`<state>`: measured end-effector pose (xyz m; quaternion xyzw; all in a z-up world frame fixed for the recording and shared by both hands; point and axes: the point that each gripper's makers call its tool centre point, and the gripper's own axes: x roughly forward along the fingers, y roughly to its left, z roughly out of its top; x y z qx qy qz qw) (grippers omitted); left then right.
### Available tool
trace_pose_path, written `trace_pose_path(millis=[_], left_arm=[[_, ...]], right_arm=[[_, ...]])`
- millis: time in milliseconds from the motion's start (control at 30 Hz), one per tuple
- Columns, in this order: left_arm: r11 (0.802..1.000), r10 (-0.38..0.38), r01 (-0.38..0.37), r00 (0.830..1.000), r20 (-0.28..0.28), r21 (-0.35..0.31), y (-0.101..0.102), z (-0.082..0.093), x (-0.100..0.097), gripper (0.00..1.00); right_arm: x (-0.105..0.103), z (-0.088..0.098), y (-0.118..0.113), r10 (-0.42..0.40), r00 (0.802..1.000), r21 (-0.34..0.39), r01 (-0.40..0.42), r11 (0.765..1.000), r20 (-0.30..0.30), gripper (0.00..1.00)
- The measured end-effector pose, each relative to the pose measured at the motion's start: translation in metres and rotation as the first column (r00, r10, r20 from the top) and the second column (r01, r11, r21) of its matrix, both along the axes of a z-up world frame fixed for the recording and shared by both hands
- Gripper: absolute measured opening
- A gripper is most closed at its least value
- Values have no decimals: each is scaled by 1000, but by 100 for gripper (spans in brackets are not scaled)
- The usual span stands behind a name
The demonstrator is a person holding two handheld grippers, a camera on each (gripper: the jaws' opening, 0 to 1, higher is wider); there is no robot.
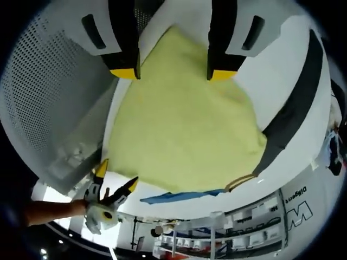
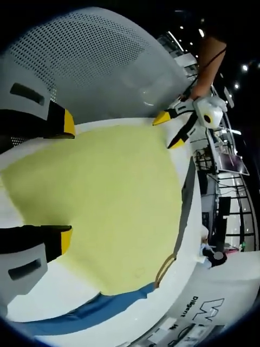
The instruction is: Fold the garment on the visible template until the final outline fits inside the template.
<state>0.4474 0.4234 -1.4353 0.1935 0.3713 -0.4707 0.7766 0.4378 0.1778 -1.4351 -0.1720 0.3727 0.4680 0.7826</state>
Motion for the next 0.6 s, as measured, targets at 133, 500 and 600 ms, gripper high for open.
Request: trace_pose_path(millis=[133,500,600], left_arm=[[1000,-16,16,1000,8,3,3,0,2,40],[999,-52,53,999,-12,13,6,-8,-5,33],[999,-40,40,999,-8,4,7,-9,-5,35]], right_arm=[[-4,1,-8,-6,1000,-15,6,1000,3,55],[-16,-8,-18,-67,996,-75,63,995,-56,52],[-22,-13,-19,-81,994,-98,73,992,-75,52]])
